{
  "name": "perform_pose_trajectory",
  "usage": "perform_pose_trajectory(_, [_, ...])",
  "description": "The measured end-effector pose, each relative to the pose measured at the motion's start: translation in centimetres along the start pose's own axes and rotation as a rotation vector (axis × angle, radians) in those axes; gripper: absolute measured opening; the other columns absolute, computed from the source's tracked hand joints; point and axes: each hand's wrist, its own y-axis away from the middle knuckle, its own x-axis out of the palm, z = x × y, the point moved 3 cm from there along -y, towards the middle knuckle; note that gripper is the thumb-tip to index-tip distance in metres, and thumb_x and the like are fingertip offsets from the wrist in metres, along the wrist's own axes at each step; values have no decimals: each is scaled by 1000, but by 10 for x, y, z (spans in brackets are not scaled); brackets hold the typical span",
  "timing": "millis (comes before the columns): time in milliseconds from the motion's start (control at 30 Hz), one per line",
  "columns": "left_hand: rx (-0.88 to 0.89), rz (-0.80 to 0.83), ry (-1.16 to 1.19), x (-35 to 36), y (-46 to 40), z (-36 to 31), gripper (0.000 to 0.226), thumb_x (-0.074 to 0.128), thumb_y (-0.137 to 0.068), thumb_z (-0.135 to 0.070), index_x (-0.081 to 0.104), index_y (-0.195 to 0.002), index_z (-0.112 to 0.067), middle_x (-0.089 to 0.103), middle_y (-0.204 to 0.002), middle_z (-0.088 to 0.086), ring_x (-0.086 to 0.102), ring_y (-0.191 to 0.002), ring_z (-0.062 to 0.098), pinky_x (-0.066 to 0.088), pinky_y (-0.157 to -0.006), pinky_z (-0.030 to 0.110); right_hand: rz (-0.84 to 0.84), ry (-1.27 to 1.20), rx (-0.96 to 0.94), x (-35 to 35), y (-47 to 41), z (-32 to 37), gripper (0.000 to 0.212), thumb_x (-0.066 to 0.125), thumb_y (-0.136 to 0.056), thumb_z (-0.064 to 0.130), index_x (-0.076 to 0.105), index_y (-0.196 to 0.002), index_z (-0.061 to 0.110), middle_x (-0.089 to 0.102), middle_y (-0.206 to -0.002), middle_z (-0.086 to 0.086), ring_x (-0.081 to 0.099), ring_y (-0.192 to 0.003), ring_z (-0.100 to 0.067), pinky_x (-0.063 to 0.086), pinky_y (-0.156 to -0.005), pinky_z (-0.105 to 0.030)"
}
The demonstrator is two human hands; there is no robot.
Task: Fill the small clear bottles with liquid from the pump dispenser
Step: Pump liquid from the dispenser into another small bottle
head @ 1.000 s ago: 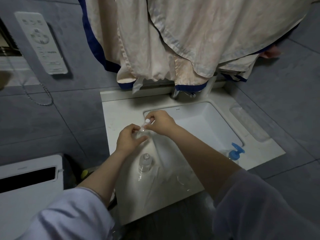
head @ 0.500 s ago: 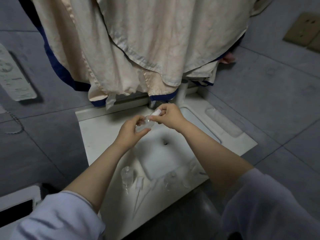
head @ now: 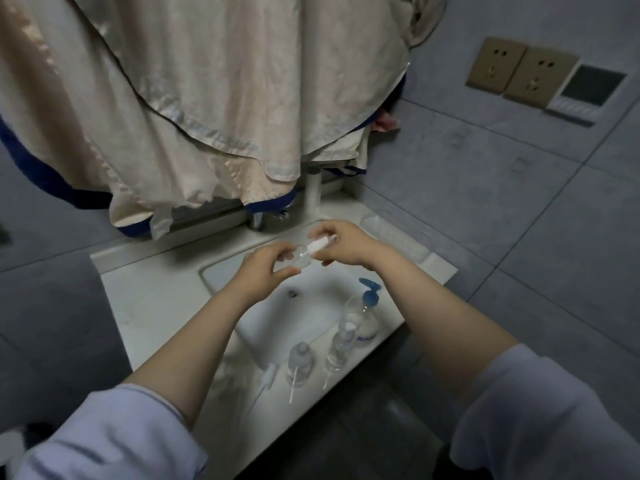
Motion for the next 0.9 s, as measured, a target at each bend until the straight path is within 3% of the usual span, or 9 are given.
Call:
perform_pose_trajectory(100, [11, 19, 5, 7, -2, -8, 44, 69, -79, -31, 56, -119, -19, 64, -110, -1, 59, -102, 16, 47, -93, 41, 21, -65, 74, -8, 9, -9, 37, 64, -89, 32, 55, -116, 8, 63, -102, -12, 65, -69, -18, 53, -56, -22])
perform_pose_trajectory(167, [29, 25, -4, 12, -4, -15, 44, 69, -79, -31, 56, -119, -19, 64, -110, -1, 58, -102, 16, 47, -93, 41, -2, -24, 73, -13, 12, -15, 30, 59, -92, 29, 60, -108, 4, 66, -95, -15, 63, -64, -18, 54, -58, -24])
perform_pose_trajectory(233, [39, 27, -9, 15, -5, -20, 43, 69, -80, -31, 56, -119, -19, 64, -109, -1, 58, -101, 17, 47, -93, 41, -15, -60, 66, -16, 15, -18, 28, 62, -90, 22, 57, -115, 9, 64, -102, -13, 65, -71, -19, 56, -69, -27])
perform_pose_trajectory(333, [43, 31, -4, 19, -5, -25, 44, 69, -80, -30, 56, -119, -18, 64, -109, 0, 58, -101, 17, 47, -93, 41, -1, -91, 127, -18, 21, -21, 29, 57, -93, 36, 58, -106, 10, 67, -89, -13, 62, -63, -19, 54, -69, -29])
perform_pose_trajectory(400, [47, 46, -8, 21, -5, -27, 43, 69, -80, -30, 56, -119, -18, 64, -110, 0, 58, -102, 17, 46, -93, 41, -14, -64, 132, -20, 24, -22, 22, 56, -94, 29, 60, -97, 8, 65, -80, -11, 58, -58, -17, 52, -62, -27])
perform_pose_trajectory(467, [37, 58, -15, 23, -3, -29, 43, 68, -80, -31, 55, -120, -19, 64, -111, -1, 58, -103, 16, 49, -91, 40, -24, -84, 132, -21, 26, -22, 20, 61, -91, 21, 58, -107, 9, 65, -89, -10, 63, -66, -17, 55, -64, -26])
perform_pose_trajectory(600, [16, 65, 36, 26, 0, -32, 43, 69, -81, -28, 54, -121, -20, 62, -113, 0, 56, -106, 17, 56, -76, 35, -14, -51, 170, -21, 33, -22, 32, 53, -96, 31, 58, -107, 2, 66, -91, -14, 60, -59, -16, 52, -56, -21])
perform_pose_trajectory(700, [8, 90, 49, 27, 0, -33, 42, 69, -81, -27, 55, -120, -21, 61, -112, 0, 56, -104, 16, 56, -75, 33, -37, -40, 163, -25, 35, -22, 19, 57, -93, 19, 60, -102, 3, 63, -82, -13, 57, -55, -14, 51, -55, -21])
perform_pose_trajectory(900, [1, 148, 146, 26, -2, -34, 40, 72, -78, -20, 58, -115, -17, 62, -110, 3, 56, -102, 17, 51, -88, 37, -24, -35, 78, -29, 41, -16, 14, 66, -86, 8, 66, -101, 10, 63, -95, -8, 61, -71, -13, 53, -55, -15])
